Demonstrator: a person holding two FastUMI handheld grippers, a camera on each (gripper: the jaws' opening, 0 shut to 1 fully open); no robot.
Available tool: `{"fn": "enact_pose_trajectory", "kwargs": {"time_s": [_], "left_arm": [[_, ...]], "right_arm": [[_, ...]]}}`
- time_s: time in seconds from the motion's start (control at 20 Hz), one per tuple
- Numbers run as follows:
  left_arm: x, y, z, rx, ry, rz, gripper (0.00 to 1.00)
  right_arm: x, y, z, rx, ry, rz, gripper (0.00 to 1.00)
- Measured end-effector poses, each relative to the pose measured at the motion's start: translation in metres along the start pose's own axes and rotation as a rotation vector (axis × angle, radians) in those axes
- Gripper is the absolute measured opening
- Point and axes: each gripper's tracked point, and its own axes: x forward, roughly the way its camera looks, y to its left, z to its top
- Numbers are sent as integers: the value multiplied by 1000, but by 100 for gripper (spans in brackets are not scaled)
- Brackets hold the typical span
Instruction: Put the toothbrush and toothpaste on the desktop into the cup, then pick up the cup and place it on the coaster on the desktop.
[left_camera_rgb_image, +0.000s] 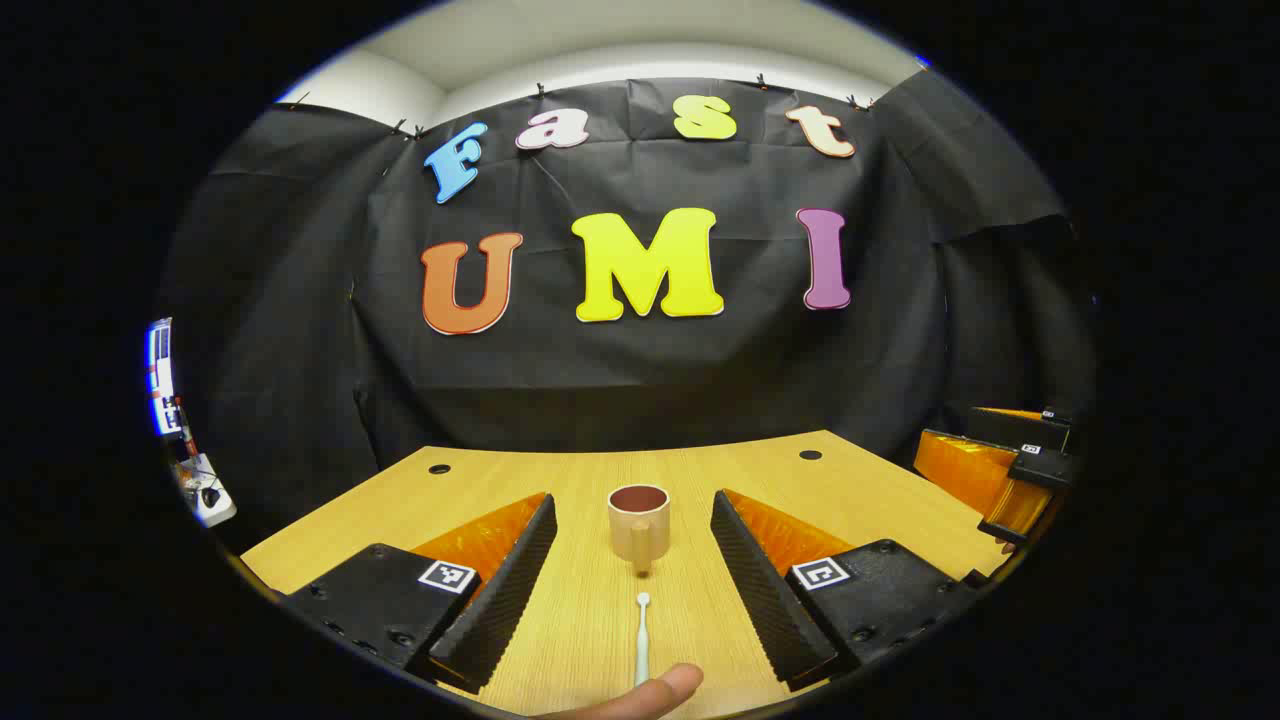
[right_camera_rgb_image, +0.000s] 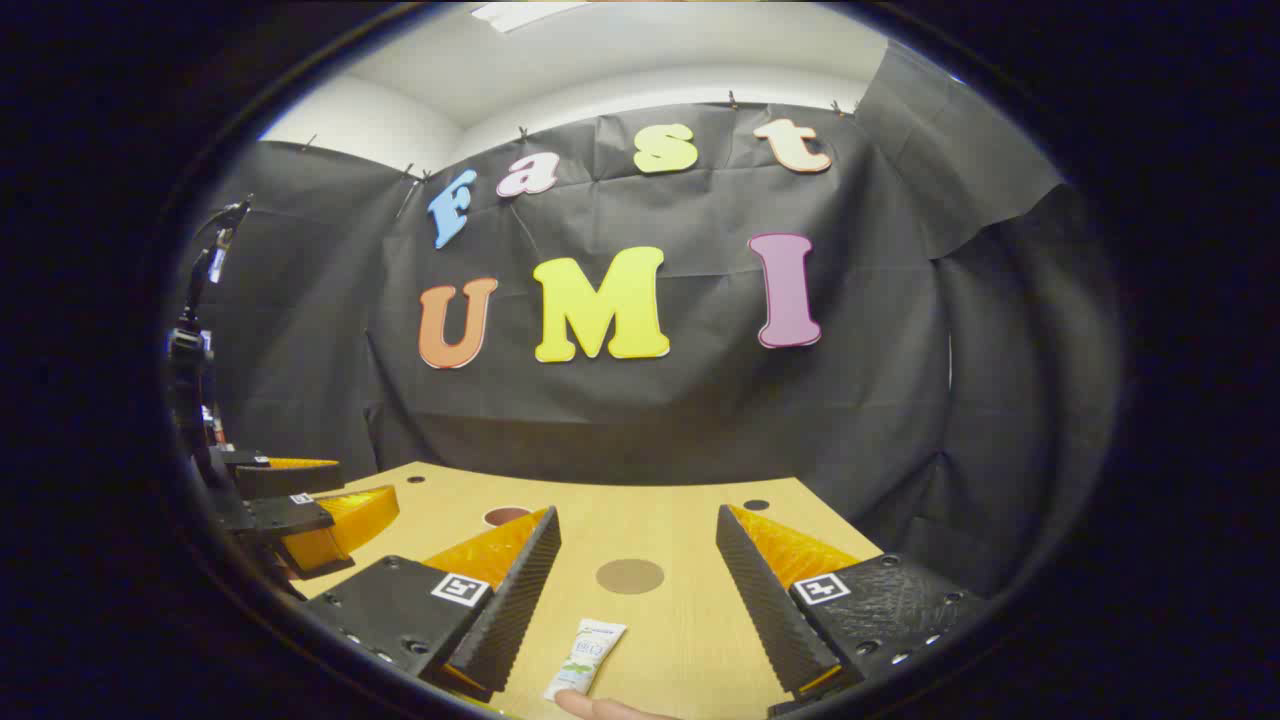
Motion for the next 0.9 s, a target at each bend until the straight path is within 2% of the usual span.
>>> {"fn": "enact_pose_trajectory", "kwargs": {"time_s": [0.2, 0.4, 0.9], "left_arm": [[-2, -3, 1, -1, -7, 2, 99], [0, 3, -3, -6, 4, 12, 98], [3, 11, -8, -7, 25, 26, 99]], "right_arm": [[-6, -16, 14, -37, -55, -41, 94], [-10, -23, 17, -10, -69, -53, 94], [-3, -15, 6, -12, -28, -25, 94]]}}
